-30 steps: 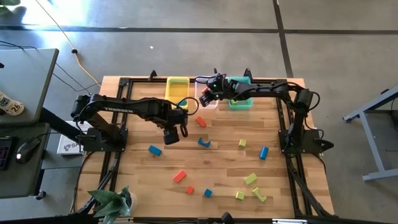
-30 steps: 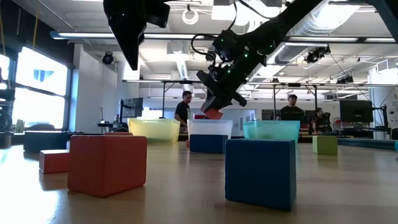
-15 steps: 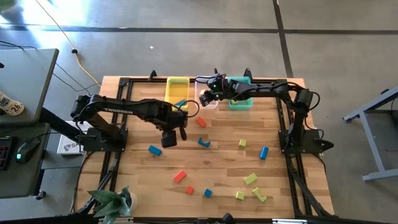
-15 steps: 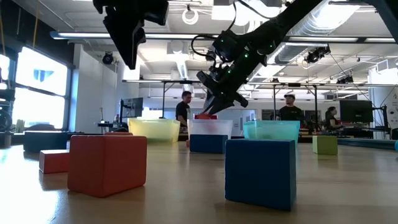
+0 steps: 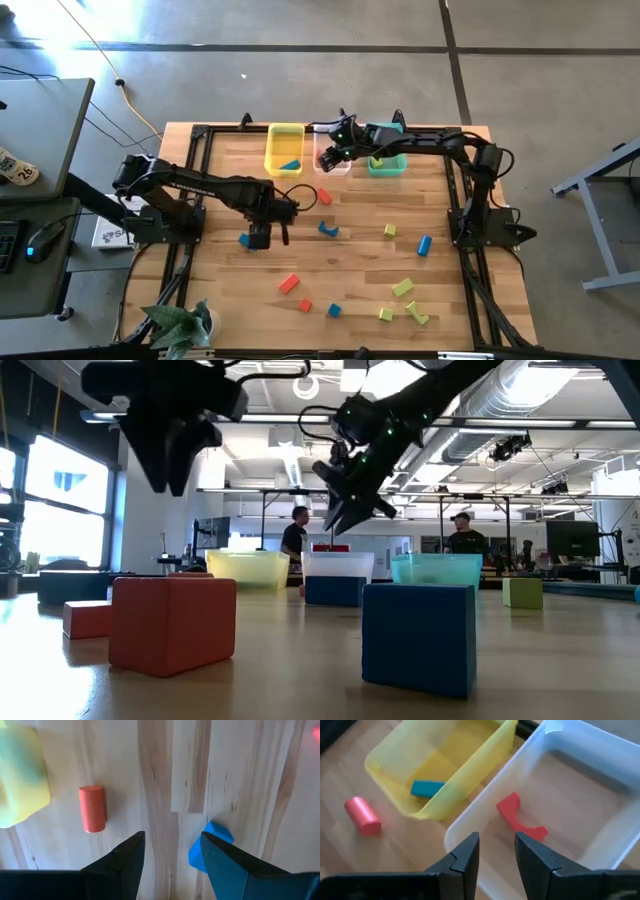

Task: Sort & place blocks by color
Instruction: Put the blue block into the yellow bin

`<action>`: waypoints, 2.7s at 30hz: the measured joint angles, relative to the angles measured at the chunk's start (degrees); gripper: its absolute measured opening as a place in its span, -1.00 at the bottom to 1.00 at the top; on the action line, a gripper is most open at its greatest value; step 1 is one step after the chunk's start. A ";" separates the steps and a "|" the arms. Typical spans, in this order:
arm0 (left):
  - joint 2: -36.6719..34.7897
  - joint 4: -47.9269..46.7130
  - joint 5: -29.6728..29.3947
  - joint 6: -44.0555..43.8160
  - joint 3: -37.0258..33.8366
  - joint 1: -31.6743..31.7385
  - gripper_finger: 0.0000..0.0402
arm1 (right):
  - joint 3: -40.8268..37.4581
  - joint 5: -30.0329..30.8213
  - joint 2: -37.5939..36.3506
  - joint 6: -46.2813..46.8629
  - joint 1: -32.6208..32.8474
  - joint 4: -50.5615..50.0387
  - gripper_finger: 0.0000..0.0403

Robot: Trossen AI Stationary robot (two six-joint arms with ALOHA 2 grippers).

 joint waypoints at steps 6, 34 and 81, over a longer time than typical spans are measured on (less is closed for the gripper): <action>0.00 0.18 0.02 3.38 -4.59 -1.49 -0.10 | 7.36 1.43 -0.02 -2.38 0.95 -10.41 -0.44; -0.90 8.98 3.59 7.72 -20.16 -9.64 -0.10 | 17.21 -0.89 -0.04 -7.96 0.82 -18.19 -0.44; -6.88 22.97 2.76 10.31 -27.11 -3.14 -0.48 | 17.21 -6.32 -0.04 -0.84 6.65 -26.78 -0.44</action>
